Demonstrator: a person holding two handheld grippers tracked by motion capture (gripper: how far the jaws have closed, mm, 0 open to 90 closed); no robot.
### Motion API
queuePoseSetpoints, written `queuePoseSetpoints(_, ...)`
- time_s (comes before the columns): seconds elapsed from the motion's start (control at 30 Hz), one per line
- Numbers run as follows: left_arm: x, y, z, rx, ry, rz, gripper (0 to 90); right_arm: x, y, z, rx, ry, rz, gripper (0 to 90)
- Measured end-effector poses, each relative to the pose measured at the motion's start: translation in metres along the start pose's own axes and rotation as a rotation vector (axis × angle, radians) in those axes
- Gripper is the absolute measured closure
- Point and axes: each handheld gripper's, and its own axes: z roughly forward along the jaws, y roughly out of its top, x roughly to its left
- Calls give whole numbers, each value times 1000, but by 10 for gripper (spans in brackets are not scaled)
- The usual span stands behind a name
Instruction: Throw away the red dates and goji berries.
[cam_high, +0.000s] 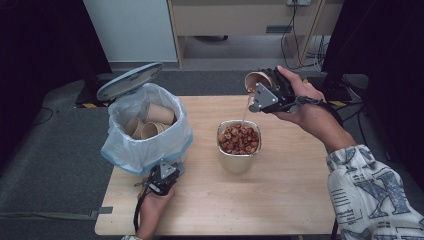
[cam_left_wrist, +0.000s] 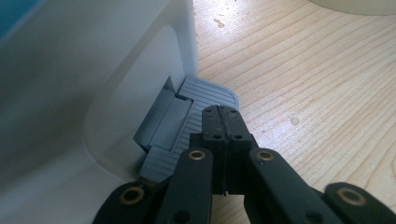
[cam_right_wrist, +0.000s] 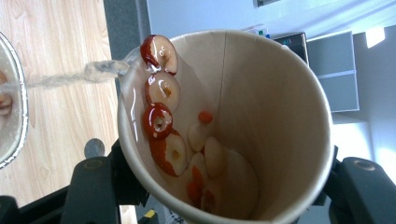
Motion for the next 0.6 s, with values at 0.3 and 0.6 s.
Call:
queuePoseSetpoints(0.3, 0, 0, 0, 0, 1, 1, 890, 1, 1, 0, 0, 3, -4, 354)
queuePoseSetpoints(0.6, 0, 0, 0, 0, 1, 1, 890, -3, 0, -2, 3, -4, -10, 354)
